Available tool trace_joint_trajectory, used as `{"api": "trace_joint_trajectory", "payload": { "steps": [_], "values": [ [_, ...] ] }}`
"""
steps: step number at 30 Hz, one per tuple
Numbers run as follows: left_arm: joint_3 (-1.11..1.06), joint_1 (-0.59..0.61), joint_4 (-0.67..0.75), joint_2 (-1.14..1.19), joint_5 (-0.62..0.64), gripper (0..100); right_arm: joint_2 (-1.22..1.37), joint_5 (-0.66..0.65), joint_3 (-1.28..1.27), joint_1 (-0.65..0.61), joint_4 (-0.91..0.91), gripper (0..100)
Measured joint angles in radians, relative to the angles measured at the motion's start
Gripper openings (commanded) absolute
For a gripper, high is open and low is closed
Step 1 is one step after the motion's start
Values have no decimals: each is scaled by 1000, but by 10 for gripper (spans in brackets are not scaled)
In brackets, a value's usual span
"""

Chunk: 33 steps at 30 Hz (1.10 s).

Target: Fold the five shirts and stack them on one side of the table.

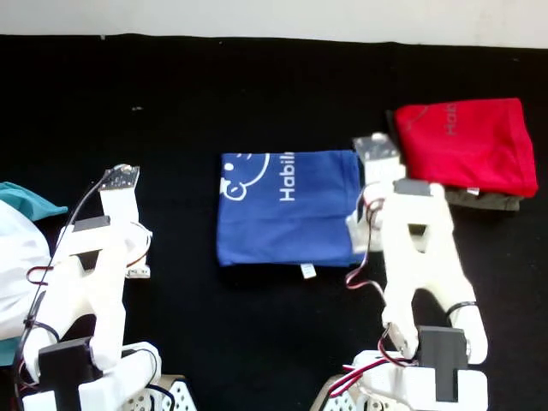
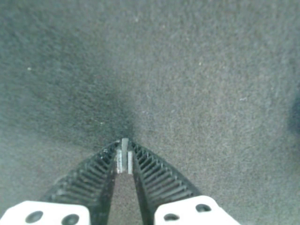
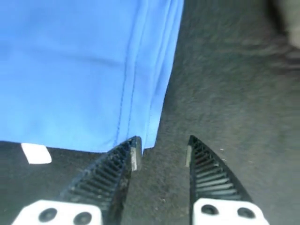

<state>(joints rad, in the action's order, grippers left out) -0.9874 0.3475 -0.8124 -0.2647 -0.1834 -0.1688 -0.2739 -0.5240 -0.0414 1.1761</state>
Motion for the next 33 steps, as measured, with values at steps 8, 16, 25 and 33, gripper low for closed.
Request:
{"api": "trace_joint_trajectory", "payload": {
  "steps": [8,16,25,33],
  "values": [
    [0,0,0,0,0,11,60,233,364,-29,192,261],
    [0,0,0,0,0,10,361,377,611,-183,313,325],
    [0,0,0,0,0,10,684,390,868,-204,381,327],
    [0,0,0,0,0,10,925,390,1007,-206,388,324]
  ]
}}
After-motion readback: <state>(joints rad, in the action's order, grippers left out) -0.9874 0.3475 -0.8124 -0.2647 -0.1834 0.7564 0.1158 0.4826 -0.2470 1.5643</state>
